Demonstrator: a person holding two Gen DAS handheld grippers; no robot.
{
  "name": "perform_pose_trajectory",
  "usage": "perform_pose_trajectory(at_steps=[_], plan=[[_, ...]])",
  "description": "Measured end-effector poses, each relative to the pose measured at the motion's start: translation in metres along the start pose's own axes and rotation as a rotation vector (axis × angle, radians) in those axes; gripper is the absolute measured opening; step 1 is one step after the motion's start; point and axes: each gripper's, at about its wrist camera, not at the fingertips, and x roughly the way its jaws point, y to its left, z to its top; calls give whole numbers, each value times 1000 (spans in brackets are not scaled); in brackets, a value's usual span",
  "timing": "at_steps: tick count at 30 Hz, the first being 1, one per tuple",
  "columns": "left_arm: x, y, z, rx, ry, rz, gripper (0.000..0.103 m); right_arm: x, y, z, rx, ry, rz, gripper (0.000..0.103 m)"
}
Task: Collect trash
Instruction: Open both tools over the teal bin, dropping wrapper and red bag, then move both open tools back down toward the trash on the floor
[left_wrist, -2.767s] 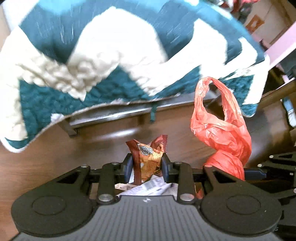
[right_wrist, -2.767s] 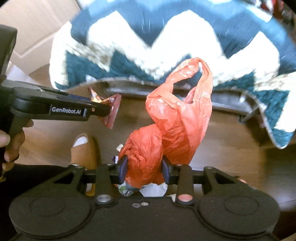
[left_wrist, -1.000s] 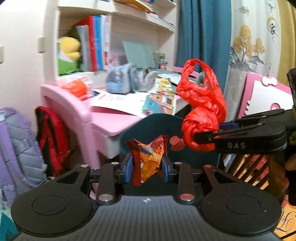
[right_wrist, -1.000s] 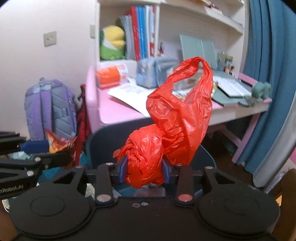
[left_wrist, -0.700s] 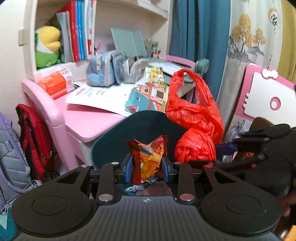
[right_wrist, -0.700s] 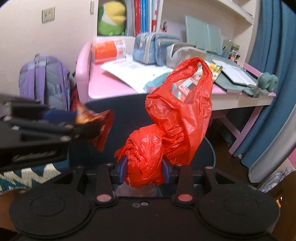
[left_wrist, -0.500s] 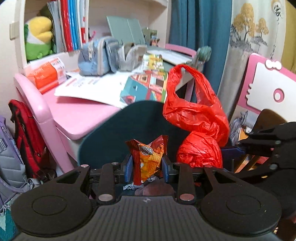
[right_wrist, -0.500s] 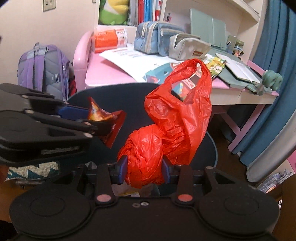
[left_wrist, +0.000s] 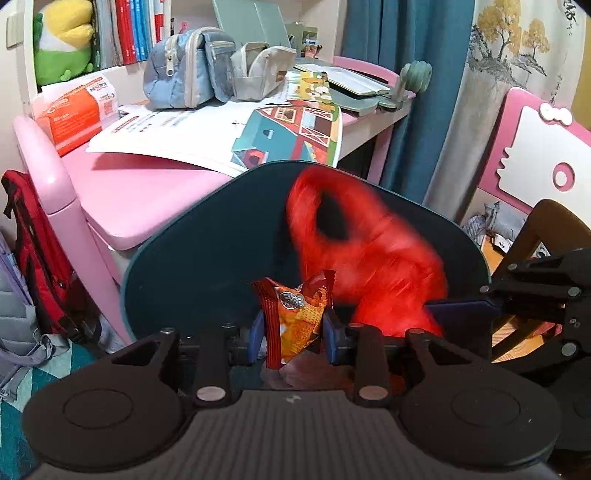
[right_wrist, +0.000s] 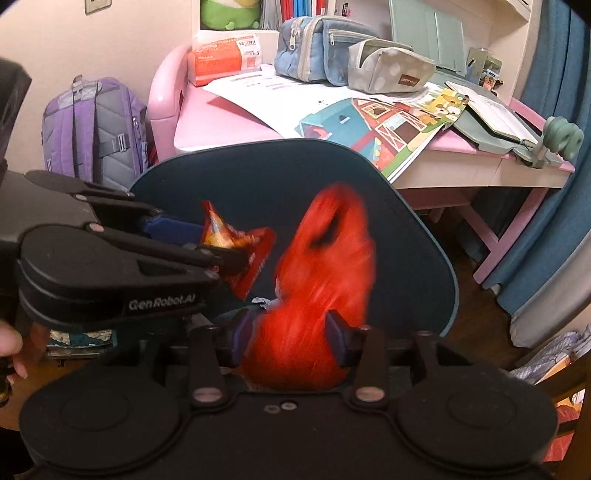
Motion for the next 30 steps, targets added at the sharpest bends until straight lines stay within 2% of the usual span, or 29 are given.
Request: perform_pose_trajectory(at_steps=[3, 4, 5, 15, 18, 30], plan=[[-2, -3, -1, 11, -9, 9, 46, -4, -2, -2, 7, -7, -2, 49], [-4, -4, -1, 14, -19, 17, 56, -5, -2, -3, 9, -10, -3, 50], [-6, -4, -1, 16, -30, 21, 60, -7, -2, -4, 10, -12, -2, 50], [-49, 6, -7, -1, -77, 19, 61, -44, 9, -5, 28, -72, 15, 56], [-67, 12, -13, -19, -92, 26, 64, -56, 19, -6, 23, -91, 23, 57], [-146, 42, -55, -48, -158, 62, 68, -95, 88, -17, -37, -155, 110, 60]])
